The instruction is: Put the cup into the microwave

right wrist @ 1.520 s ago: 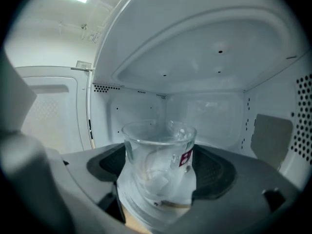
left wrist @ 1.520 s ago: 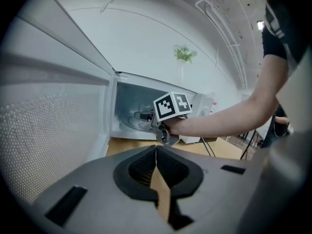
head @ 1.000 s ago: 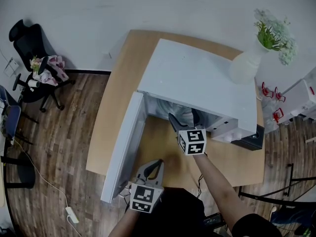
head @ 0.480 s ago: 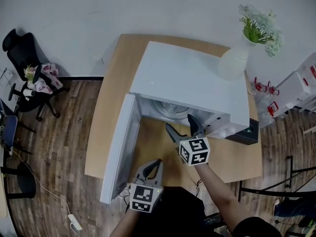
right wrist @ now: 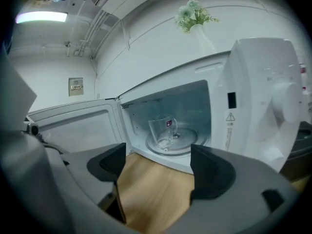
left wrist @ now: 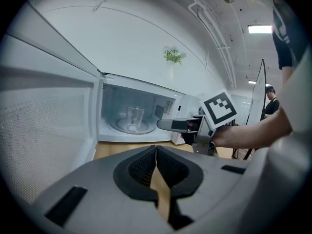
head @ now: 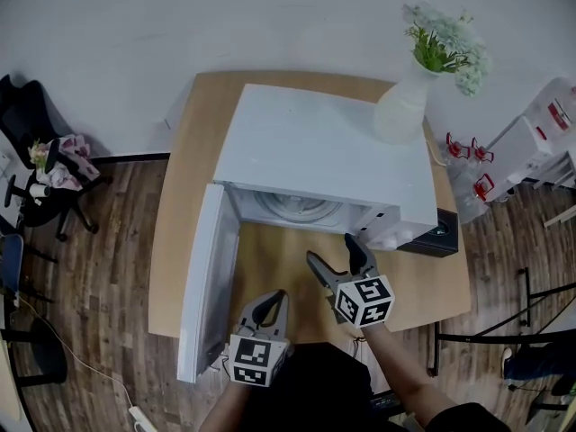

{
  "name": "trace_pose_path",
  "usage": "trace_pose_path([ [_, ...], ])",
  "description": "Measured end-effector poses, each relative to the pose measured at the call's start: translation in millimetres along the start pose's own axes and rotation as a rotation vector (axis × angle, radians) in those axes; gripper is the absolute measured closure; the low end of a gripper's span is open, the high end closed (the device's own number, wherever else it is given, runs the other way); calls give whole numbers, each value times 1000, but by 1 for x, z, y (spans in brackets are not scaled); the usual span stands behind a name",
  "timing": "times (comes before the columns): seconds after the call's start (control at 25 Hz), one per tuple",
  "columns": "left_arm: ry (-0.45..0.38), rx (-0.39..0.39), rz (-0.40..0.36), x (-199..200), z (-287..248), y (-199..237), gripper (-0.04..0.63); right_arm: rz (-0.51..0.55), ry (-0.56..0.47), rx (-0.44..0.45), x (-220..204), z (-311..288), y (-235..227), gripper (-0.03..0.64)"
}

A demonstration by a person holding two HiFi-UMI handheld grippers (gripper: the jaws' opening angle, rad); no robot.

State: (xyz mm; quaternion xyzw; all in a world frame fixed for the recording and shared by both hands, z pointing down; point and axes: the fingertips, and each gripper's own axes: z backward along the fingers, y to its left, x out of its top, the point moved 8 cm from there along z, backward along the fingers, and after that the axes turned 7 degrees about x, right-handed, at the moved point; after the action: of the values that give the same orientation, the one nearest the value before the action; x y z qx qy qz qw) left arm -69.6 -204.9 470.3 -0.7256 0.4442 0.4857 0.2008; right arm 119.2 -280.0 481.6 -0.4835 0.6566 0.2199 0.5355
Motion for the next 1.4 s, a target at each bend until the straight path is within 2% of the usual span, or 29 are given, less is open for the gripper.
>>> trace_pose_path([
  [0.28, -34, -51, 59, 8, -10, 3, 591, -81, -48, -52, 2, 30, -6, 210],
  [0.6, -51, -64, 59, 21, -19, 4, 591, -125, -132, -77, 14, 63, -3, 211],
  [0.92, -79, -89, 55, 35, -22, 1, 591, -80, -186, -123, 33, 99, 0, 220],
  [0.96, -82, -92, 53, 37, -22, 0, 591, -74, -192, -138, 33, 104, 0, 241],
  [1.0, -86, -95, 52, 38, -22, 0, 591, -64, -200, -158, 33, 110, 0, 316],
  [1.04, -90, -98, 51, 40, -23, 0, 591, -48, -205, -176, 34, 115, 0, 441],
  [1.08, -92, -100, 50, 41, -23, 0, 591, -31, -207, -188, 34, 120, 1, 485],
  [1.16, -96, -99, 47, 43, -23, 1, 591, -11, -209, -198, 33, 128, 3, 500],
  [1.28, -98, -88, 44, 45, -22, 5, 591, -23, -219, -222, 30, 138, 6, 586],
  [1.4, -103, -81, 47, 46, -22, 7, 591, -35, -213, -244, 22, 145, 5, 619],
])
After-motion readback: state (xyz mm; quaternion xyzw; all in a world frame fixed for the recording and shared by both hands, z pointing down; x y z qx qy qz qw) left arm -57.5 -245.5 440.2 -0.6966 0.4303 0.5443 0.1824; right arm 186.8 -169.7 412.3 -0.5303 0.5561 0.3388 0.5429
